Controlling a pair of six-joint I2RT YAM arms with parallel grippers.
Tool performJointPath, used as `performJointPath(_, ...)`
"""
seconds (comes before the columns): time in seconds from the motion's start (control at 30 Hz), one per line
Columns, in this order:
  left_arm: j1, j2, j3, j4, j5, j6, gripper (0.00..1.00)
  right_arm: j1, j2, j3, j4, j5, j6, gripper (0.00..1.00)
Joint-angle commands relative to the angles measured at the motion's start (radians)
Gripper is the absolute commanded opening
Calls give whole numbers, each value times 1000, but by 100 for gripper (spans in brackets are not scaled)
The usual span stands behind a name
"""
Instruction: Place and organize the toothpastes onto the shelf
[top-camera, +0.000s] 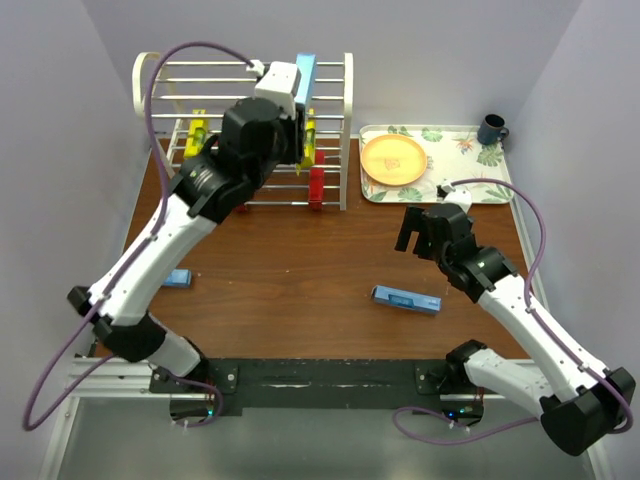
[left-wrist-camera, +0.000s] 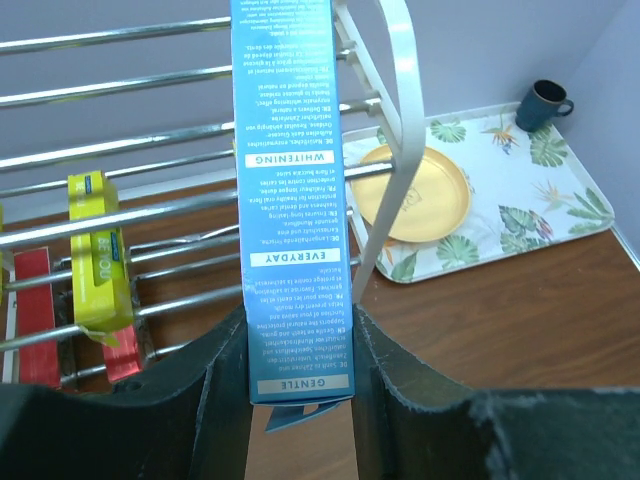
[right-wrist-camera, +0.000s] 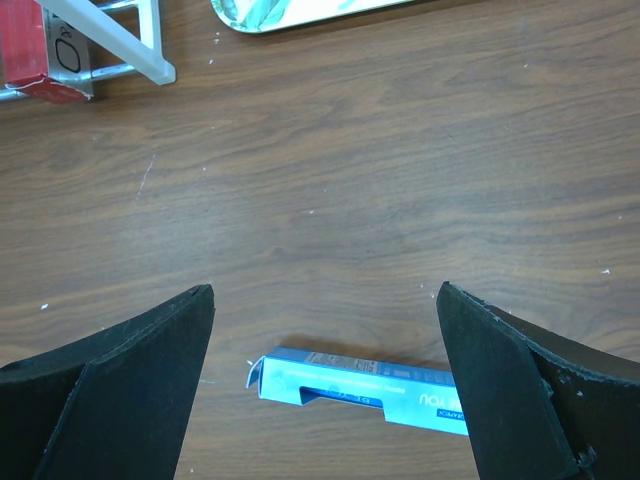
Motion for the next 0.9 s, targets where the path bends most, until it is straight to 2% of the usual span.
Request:
performJointPath(0.0, 57, 115, 194, -5, 45, 30, 24, -2, -26, 15, 31, 3, -1, 98)
performJointPath(0.1, 94, 189, 234, 36, 57, 24, 24, -4, -40, 4, 33, -6, 2, 98)
performJointPath(0.3, 126, 243, 211, 178, 51, 46, 24, -4, -61, -10, 22, -9, -17, 98)
performJointPath(0.57, 137, 313, 221, 232, 48, 56, 25, -4, -63, -7, 9, -3, -53, 98)
performJointPath(0.87, 138, 344, 201, 265, -29, 51, 33, -4, -52, -5, 15, -7, -67, 98)
